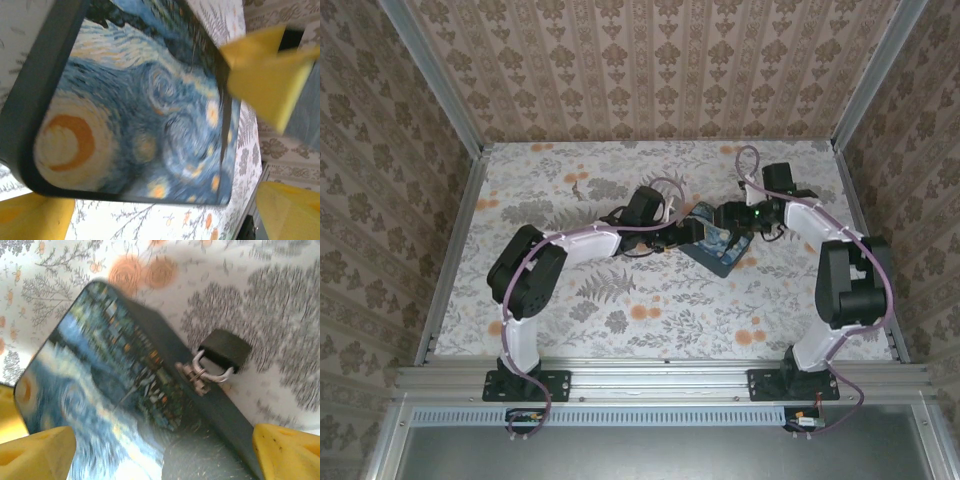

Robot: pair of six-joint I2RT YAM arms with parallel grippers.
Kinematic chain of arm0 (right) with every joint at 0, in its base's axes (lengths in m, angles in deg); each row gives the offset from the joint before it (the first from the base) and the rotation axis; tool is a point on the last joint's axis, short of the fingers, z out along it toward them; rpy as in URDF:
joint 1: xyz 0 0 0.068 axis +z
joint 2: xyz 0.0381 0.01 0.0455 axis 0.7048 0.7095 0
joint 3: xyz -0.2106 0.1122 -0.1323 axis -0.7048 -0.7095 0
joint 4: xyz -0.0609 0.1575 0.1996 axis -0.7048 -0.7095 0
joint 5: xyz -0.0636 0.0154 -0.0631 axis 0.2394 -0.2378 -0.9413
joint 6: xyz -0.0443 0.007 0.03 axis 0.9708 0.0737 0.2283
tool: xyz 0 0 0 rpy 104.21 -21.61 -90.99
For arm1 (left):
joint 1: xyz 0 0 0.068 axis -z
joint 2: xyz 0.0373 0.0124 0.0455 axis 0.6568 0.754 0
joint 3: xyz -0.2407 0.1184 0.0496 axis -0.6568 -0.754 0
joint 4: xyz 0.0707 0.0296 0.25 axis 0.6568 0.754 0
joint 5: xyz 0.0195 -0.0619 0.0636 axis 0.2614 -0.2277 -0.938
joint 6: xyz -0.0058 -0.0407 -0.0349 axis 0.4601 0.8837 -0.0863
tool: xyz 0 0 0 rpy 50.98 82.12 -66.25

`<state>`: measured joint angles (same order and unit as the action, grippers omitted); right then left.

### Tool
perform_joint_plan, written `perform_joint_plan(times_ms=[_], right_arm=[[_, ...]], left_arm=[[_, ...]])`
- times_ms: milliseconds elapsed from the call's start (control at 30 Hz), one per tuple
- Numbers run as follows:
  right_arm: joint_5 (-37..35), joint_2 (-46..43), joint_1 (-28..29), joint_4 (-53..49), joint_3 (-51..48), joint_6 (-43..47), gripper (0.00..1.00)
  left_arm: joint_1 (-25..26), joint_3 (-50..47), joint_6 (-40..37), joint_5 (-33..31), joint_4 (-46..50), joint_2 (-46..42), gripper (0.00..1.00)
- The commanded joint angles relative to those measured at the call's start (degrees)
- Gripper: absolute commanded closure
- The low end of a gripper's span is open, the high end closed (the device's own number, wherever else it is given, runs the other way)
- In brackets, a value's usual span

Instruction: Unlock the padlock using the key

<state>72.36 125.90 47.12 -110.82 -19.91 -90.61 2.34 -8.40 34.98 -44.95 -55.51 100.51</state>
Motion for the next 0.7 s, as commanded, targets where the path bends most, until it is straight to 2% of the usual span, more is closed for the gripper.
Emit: perform_joint_plan(times_ms=[0,100,167,300,433,500,567,667], right_arm=[[4.03,-4.60,1.65,3.47,-7.34,-14.51,0.08],[4.64,-8.22,4.06,9.81,-13.29,-24.70,0.08],[2.64,-12.05,6.95,14.62,-17.44,-31.90,0.08],[1.57,-17.51,12.98,22.97,-21.72,-40.93,0.07],[0.23,-16.48,17.98,26.41,-18.55,-41.08,0.05],[0.94,-12.30,19.41,27.27,-15.06,-40.72,0.05],[2.22,-9.33,20.44,27.65,-11.35,-39.85,0.06],[1.58,-8.52,20.39,20.94,-5.35,-35.71,0.06]], left_arm=[[-2.25,2.96,2.62,-1.04,-4.82,1.35,0.05],[-3.95,6.62,3.25,1.22,-6.19,3.94,0.05],[-4.52,9.66,2.34,1.72,-5.03,5.64,0.05],[-5.81,15.31,1.39,4.40,-3.76,10.17,0.05],[-6.91,20.09,1.39,9.83,-3.99,14.19,0.05],[-7.44,21.82,1.23,11.28,-4.06,15.22,0.06],[-8.20,22.66,0.03,11.18,-2.51,14.88,0.08],[-11.31,20.63,-3.65,7.35,2.50,10.56,0.08]])
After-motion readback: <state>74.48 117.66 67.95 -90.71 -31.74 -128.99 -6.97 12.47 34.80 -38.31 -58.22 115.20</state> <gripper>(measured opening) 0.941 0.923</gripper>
